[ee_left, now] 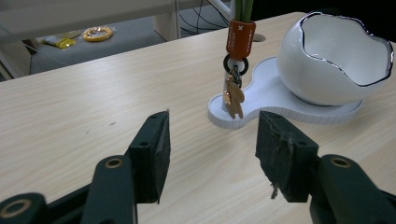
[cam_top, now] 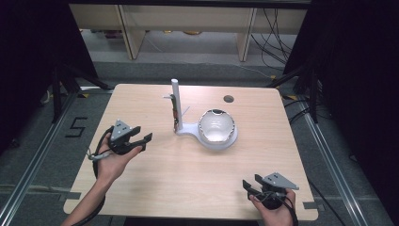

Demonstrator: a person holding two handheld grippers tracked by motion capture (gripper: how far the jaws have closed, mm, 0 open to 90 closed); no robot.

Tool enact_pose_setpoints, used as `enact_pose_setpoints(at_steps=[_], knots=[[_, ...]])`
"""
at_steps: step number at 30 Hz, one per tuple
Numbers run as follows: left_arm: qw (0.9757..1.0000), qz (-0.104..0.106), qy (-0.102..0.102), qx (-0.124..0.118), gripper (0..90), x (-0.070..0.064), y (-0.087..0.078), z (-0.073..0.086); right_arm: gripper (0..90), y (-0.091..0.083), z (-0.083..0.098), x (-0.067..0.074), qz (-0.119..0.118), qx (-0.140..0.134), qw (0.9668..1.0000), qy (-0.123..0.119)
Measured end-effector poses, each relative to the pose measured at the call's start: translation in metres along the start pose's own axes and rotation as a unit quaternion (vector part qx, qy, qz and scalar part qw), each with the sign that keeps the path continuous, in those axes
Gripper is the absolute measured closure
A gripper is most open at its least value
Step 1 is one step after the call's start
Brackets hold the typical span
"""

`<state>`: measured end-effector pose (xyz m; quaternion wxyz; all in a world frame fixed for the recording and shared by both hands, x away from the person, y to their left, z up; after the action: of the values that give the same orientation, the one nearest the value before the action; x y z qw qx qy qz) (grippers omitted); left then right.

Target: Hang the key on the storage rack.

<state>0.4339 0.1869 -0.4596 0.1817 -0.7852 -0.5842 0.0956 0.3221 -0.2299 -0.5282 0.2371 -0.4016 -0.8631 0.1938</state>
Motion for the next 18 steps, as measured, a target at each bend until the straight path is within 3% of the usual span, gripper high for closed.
enact_pose_setpoints(at_steps=[4, 6, 8, 12, 13, 18], knots=[[1.0, -0.006, -0.004, 0.002, 44.7, 0.004, -0.008, 0.012, 45.3, -0.001, 0.001, 0.0, 0.007, 0.009, 0.9999, 0.0], [1.0, -0.007, -0.005, 0.004, 44.6, 0.005, -0.012, 0.019, 45.3, -0.002, 0.002, 0.003, 0.009, 0.011, 0.9996, 0.022], [1.0, -0.008, -0.002, 0.002, 44.6, 0.007, -0.015, 0.026, 45.3, -0.002, 0.001, 0.001, 0.011, 0.01, 0.9998, 0.01], [0.9999, -0.011, -0.007, 0.006, 44.2, 0.009, -0.018, 0.044, 45.2, -0.001, 0.002, 0.001, 0.01, 0.008, 0.9998, 0.012], [0.9999, -0.011, -0.007, 0.003, 44.1, 0.009, -0.018, 0.048, 45.2, -0.001, 0.001, -0.001, 0.006, 0.007, 1.0, 0.0], [0.9998, -0.018, -0.006, 0.004, 43.3, 0.014, -0.021, 0.07, 45.2, -0.001, 0.002, -0.002, 0.008, 0.008, 0.9999, -0.001]])
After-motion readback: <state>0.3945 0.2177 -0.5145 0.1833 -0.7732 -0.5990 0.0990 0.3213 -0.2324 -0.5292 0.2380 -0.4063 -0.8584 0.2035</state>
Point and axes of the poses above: each handheld gripper's, and its own axes: y roughly forward along the jaws, z roughly out of its underside, x roughly to its left, the point moved 5 cm from there along y, roughly forward along the jaws, and after that the axes turned 13 degrees about -z, right-handed, at the moved point
